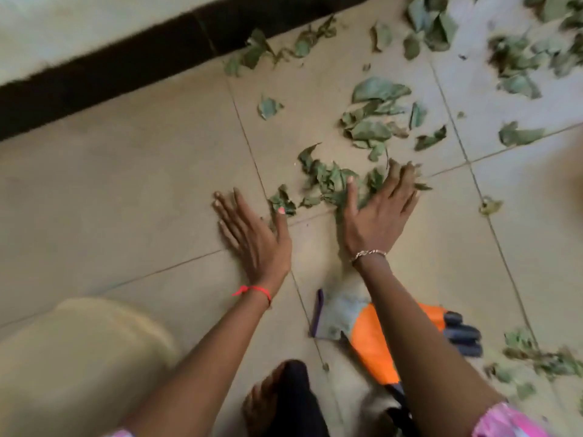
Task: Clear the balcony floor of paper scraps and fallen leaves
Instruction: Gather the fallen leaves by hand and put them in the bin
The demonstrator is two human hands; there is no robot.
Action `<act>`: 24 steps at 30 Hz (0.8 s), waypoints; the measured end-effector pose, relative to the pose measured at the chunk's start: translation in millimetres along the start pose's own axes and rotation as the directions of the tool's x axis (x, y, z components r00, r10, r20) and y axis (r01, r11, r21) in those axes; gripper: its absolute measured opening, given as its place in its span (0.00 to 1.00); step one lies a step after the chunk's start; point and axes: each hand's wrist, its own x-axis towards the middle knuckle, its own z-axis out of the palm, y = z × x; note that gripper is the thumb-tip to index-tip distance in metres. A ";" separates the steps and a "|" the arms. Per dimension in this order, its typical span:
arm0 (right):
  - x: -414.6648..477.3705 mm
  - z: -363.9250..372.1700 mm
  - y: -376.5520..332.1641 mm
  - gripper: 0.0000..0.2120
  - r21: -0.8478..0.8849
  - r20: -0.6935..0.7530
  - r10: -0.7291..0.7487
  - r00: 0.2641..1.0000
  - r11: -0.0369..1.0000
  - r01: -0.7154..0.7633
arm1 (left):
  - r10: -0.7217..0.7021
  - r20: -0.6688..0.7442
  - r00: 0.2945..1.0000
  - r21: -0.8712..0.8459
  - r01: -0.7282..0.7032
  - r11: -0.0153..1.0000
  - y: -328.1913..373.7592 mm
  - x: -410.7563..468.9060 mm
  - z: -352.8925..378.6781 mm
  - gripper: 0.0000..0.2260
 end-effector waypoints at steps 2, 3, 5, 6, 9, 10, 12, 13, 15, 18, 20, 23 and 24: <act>5.7 13.8 -1.8 0.33 -0.055 -0.036 -0.053 0.998 0.997 0.051 | 0.055 -0.059 0.997 0.041 -0.052 0.998 16.1 6.2 17.4 0.36; 13.5 17.9 -4.0 0.33 -0.064 -0.044 -0.069 0.997 0.996 0.067 | 0.066 -0.082 0.994 0.047 -0.062 0.997 25.9 14.1 24.9 0.36; 33.0 21.3 -8.1 0.32 -0.080 -0.062 -0.087 0.994 0.993 0.082 | 0.140 -0.106 0.985 0.032 -0.137 0.990 46.0 37.8 33.6 0.35; 44.0 22.7 -11.5 0.32 -0.085 -0.072 -0.097 0.993 0.992 0.090 | 0.205 -0.102 0.973 0.027 -0.204 0.979 55.0 53.7 36.7 0.34; 66.8 26.4 -18.5 0.32 -0.090 -0.080 -0.110 0.991 0.991 0.102 | 0.337 -0.071 0.939 0.051 -0.334 0.941 79.5 97.0 42.9 0.34; 70.4 27.5 -19.7 0.32 -0.090 -0.089 -0.116 0.989 0.990 0.108 | 0.355 -0.061 0.933 0.056 -0.352 0.934 87.2 105.8 44.8 0.34; 71.5 28.0 -20.2 0.32 -0.077 -0.107 -0.126 0.986 0.990 0.118 | 0.415 -0.033 0.909 0.060 -0.413 0.909 96.8 111.4 47.2 0.33; 71.5 27.6 -19.7 0.32 -0.074 -0.112 -0.134 0.985 0.989 0.127 | 0.445 -0.029 0.895 0.040 -0.444 0.895 98.8 110.8 47.4 0.32; 71.9 26.8 -18.6 0.33 -0.068 -0.116 -0.141 0.983 0.989 0.134 | 0.461 -0.035 0.887 -0.052 -0.462 0.885 99.1 109.8 45.4 0.28; 72.6 28.3 -16.6 0.33 -0.056 -0.127 -0.145 0.981 0.989 0.139 | 0.453 -0.051 0.890 -0.183 -0.454 0.872 95.2 111.1 44.1 0.27; 72.6 28.8 -16.3 0.32 -0.047 -0.130 -0.150 0.980 0.988 0.145 | 0.449 -0.064 0.891 -0.301 -0.446 0.843 96.8 112.2 43.3 0.26; 73.7 25.8 -17.5 0.33 -0.012 -0.111 -0.151 0.982 0.988 0.151 | 0.428 -0.048 0.903 -0.471 -0.398 0.787 98.8 110.6 35.0 0.26; 73.6 23.0 -18.2 0.33 0.013 -0.101 -0.171 0.980 0.985 0.173 | 0.423 -0.042 0.905 -0.505 -0.384 0.773 99.0 109.9 30.9 0.25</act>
